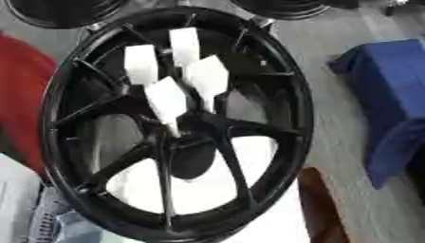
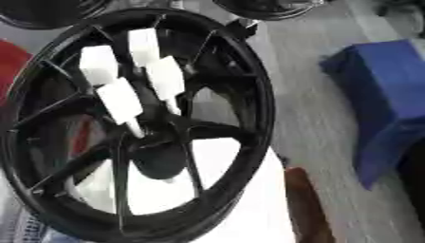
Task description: Pull the pin out of the wheel hub.
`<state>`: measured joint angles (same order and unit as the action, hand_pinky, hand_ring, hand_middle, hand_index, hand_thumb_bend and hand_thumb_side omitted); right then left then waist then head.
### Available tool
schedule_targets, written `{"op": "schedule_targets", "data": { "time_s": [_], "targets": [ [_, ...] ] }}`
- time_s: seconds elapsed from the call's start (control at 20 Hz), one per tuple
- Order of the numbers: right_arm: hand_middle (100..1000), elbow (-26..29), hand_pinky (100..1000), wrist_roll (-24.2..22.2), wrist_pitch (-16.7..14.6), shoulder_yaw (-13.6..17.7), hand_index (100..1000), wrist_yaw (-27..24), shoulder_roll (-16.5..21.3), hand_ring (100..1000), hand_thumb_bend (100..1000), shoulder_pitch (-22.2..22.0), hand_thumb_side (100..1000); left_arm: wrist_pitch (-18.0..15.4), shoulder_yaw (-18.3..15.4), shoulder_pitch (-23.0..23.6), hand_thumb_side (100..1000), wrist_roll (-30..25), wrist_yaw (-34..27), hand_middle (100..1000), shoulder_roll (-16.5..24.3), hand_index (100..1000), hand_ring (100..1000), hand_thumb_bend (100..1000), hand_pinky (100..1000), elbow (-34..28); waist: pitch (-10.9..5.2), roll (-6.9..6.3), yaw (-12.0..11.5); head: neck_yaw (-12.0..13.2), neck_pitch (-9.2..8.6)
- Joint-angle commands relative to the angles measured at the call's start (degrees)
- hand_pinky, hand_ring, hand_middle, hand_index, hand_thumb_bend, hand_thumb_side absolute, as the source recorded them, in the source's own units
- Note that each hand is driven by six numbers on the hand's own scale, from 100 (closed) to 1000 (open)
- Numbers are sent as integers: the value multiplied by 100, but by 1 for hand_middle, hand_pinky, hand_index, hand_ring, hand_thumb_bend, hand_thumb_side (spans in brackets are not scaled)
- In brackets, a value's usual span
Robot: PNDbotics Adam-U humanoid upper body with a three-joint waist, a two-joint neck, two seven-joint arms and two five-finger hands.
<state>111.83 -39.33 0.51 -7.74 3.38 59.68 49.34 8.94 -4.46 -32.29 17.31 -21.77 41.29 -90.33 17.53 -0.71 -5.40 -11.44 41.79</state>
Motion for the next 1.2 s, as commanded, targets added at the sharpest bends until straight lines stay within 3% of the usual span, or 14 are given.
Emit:
{"op": "schedule_targets", "data": {
  "time_s": [0.05,0.5,1.2],
  "targets": [
    [759,87,893,-22,3,97,829,-18,96,800,394,61,430,-28,-117,-92,643,13,-28,689,189,770,782,587,747,-50,-182,-1,-11,-25,27],
    [761,117,893,-135,-14,1,830,-104,79,794,392,119,438,-20,-117,-101,645,12,-41,690,189,770,783,583,748,-37,-198,13,-35,-39,29],
    [781,269,887,-1016,-56,-711,844,-409,74,768,461,404,436,14,-57,-138,648,-76,-35,688,182,769,780,578,747,-5,-196,42,-92,-114,31]
  ]
}}
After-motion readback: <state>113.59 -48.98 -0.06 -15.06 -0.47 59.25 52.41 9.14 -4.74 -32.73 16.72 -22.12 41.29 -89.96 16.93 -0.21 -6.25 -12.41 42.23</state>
